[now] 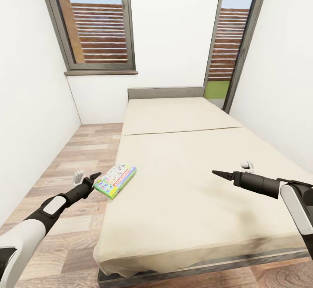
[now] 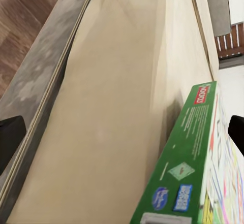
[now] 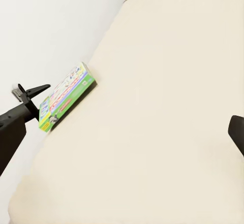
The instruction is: Put all the toys in the child's room - the three board games (two on the bed and one on the table), the two jigsaw puzzles on the table, and the tennis ball on the table - inside the toy box on the table in the child's room.
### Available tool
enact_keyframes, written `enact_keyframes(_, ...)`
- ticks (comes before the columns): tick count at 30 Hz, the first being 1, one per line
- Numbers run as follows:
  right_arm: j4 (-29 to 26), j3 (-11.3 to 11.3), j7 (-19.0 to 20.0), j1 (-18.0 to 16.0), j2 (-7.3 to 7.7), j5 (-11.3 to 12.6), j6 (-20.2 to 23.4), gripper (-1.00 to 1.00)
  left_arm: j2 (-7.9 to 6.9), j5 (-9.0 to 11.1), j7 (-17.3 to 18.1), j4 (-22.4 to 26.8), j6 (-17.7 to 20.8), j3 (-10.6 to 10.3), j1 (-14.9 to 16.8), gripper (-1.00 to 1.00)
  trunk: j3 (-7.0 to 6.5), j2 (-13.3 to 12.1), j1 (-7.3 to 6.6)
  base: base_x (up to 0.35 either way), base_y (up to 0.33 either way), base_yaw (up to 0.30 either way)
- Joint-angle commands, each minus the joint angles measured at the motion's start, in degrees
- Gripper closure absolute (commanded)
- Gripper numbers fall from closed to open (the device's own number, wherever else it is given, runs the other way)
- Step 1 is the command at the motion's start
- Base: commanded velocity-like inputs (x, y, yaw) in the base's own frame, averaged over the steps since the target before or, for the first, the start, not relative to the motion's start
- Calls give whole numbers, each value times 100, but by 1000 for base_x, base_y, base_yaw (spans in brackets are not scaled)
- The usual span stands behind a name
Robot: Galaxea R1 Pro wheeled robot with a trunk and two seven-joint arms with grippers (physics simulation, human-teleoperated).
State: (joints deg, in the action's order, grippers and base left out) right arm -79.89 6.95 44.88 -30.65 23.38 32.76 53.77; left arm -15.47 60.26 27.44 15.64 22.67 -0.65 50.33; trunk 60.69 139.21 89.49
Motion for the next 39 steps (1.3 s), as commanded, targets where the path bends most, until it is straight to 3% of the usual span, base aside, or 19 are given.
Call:
enact_keyframes(1,0,6,21,-4,0,-7,26,-100,7,46,4,-3,42,-6,3,-100,5,2,-1,0,0,-17)
enact_keyframes(27,-1,8,21,-3,-6,-7,22,-100,35,15,2,-13,-164,-13,2,-100,5,2,-1,0,0,-4)
enact_keyframes(39,-1,3,14,-3,-24,-7,20,-100,3,61,164,-9,-201,-4,-25,-100,5,2,-1,0,0,0)
